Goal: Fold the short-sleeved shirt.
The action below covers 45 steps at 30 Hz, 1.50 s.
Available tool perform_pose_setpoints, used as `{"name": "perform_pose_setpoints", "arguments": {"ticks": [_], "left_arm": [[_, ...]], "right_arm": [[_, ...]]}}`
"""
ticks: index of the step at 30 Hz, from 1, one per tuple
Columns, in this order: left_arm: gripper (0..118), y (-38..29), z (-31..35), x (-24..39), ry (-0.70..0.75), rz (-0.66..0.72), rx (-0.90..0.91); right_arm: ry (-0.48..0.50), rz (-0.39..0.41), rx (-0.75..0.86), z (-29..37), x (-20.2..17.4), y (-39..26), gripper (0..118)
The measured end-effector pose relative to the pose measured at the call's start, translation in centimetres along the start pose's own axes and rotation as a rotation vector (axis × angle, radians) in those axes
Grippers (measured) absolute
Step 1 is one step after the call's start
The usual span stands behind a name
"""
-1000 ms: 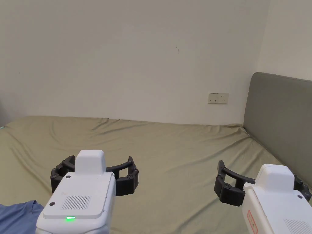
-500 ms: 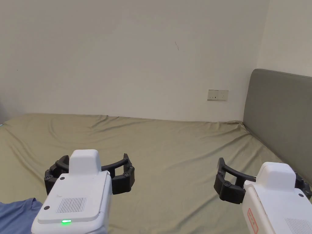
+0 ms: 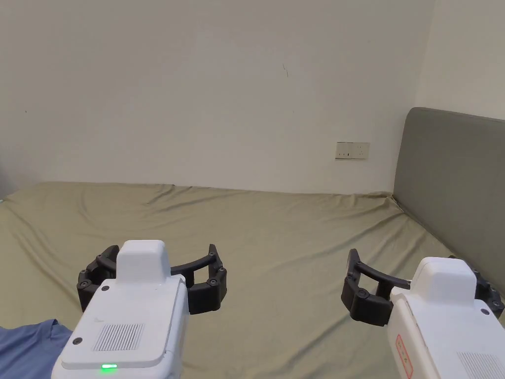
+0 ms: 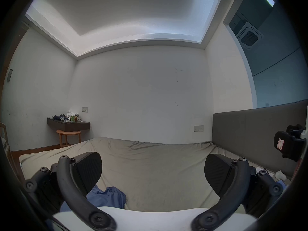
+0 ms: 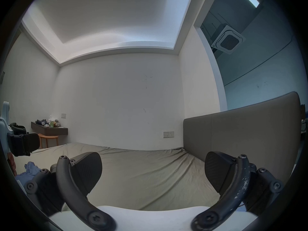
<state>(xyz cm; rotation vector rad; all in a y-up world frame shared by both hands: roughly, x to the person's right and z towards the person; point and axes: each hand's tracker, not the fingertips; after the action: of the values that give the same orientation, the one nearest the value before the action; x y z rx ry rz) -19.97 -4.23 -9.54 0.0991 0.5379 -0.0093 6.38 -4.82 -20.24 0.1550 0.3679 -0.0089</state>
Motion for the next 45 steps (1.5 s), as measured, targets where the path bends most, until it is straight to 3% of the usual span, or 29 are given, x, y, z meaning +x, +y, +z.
{"name": "perform_pose_setpoints", "arguments": {"ticks": [6,7,8,9,10,11,12,13,15,21,26,29,32,36,40,41,42,44,45], "left_arm": [[114,-0.2,0.4,0.2,-0.005,-0.020,-0.001],[108,-0.2,0.6,0.3,-0.008,-0.023,0.002],[90,-0.2,0.7,0.3,-0.008,-0.025,0.007],[72,-0.2,0.8,0.4,-0.003,-0.022,0.015],[43,-0.2,0.8,0.4,-0.001,-0.018,0.017],[5,-0.1,0.8,0.4,0.006,-0.007,0.016],[0,-0.1,0.7,0.5,0.024,0.009,0.014],[0,0.0,0.8,0.2,0.033,0.025,0.012],[0,0.2,0.7,-0.3,-0.026,0.044,-0.004],[0,0.2,1.0,0.5,-0.004,-0.005,0.003],[0,1.6,2.8,-5.2,0.109,-0.075,0.027],[0,2.2,4.5,-11.5,0.341,-0.146,-0.002],[0,2.4,6.7,-17.0,0.424,-0.099,-0.052],[0,1.3,8.6,-19.5,0.502,-0.125,-0.078],[0,-1.4,6.7,-19.9,0.412,-0.071,-0.186],[13,-2.4,5.6,-19.9,0.389,-0.051,-0.242],[40,-3.3,4.4,-20.1,0.365,-0.041,-0.312],[118,-6.2,1.5,-20.8,0.300,-0.014,-0.505],[112,-7.9,0.7,-21.2,0.267,-0.042,-0.539]], "right_arm": [[-0.009,-0.006,0.021,0.3,0.1,0.3,118],[-0.007,-0.005,0.021,0.4,0.2,0.3,118],[-0.005,-0.004,0.023,0.4,0.1,0.3,118],[0.000,0.001,0.029,0.6,0.0,0.3,111],[0.003,0.012,0.032,0.7,-0.1,0.3,91],[-0.001,0.033,0.032,0.9,-0.2,0.3,50],[-0.018,0.053,0.030,0.9,-0.3,0.3,11],[-0.053,0.074,0.033,0.9,-0.3,0.3,0],[-0.045,0.062,0.030,1.1,0.4,0.3,0],[-0.054,0.021,0.005,0.9,1.0,0.2,0],[0.107,-0.030,-0.014,-2.5,-4.8,1.3,0],[0.321,-0.047,0.027,-2.7,-11.6,1.6,0],[0.491,-0.001,0.047,-2.0,-17.2,1.2,0],[0.547,0.003,0.049,-1.6,-20.2,0.3,0],[0.535,0.009,0.007,-2.5,-19.7,-1.3,0],[0.520,0.025,-0.009,-2.8,-19.5,-1.8,0],[0.510,0.036,-0.025,-3.0,-19.0,-2.3,0],[0.508,0.042,-0.051,-3.6,-18.4,-3.4,0],[0.501,0.046,-0.066,-3.9,-18.2,-4.0,0]]}}
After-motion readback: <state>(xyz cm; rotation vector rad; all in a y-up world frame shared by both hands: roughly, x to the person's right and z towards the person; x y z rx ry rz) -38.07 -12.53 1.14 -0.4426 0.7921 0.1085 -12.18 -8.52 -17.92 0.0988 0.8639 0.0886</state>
